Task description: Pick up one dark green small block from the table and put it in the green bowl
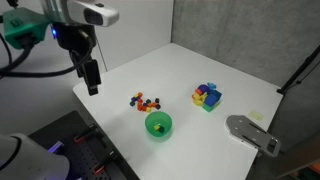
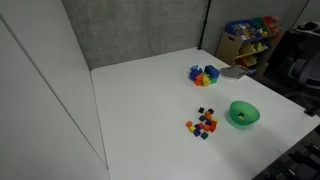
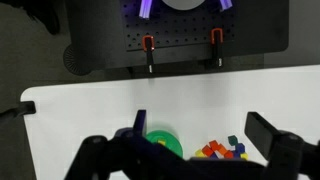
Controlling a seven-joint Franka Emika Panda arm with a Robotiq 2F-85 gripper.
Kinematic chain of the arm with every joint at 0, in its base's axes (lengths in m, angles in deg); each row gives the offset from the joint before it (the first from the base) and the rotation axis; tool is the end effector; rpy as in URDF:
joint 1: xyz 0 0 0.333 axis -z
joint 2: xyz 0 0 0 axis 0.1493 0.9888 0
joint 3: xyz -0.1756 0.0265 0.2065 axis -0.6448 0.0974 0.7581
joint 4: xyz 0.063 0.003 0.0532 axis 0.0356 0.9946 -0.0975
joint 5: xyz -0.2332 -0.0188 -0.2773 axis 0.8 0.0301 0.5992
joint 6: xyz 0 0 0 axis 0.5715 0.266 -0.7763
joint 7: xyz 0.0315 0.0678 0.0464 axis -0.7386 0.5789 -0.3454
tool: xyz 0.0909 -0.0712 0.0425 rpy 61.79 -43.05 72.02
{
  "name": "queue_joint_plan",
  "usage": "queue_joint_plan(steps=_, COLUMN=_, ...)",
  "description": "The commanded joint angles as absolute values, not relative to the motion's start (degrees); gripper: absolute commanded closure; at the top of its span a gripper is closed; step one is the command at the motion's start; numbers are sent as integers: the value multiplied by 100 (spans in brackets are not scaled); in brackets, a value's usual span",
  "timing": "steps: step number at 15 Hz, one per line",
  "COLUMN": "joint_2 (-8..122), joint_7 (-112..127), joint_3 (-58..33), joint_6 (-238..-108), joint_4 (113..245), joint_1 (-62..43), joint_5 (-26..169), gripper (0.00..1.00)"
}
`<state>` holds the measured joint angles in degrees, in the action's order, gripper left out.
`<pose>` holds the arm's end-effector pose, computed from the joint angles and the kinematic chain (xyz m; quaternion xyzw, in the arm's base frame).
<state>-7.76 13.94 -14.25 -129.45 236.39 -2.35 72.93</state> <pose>0.2707 -0.0651 0.4488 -0.9934 0.0669 0.0922 0.0107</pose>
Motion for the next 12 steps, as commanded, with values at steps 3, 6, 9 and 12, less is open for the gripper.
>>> queue_joint_plan(steps=3, joint_2=-773, joint_7=1389, joint_3=-1434, joint_6=-12937, joint_4=23630, joint_1=-245, joint_5=7298, gripper=0)
queue_joint_plan(steps=6, joint_2=-773, joint_7=1389, joint_3=-1434, joint_6=-12937, joint_4=23630, joint_1=-245, joint_5=7298, gripper=0)
queue_joint_plan(steps=9, joint_2=-773, joint_7=1389, joint_3=-1434, joint_6=-12937, joint_4=23630, joint_1=-245, joint_5=7298, gripper=0)
queue_joint_plan(steps=12, joint_2=-632, joint_7=1304, joint_3=-1344, joint_6=-13119, joint_4=23672, joint_1=-273, joint_5=7317, gripper=0)
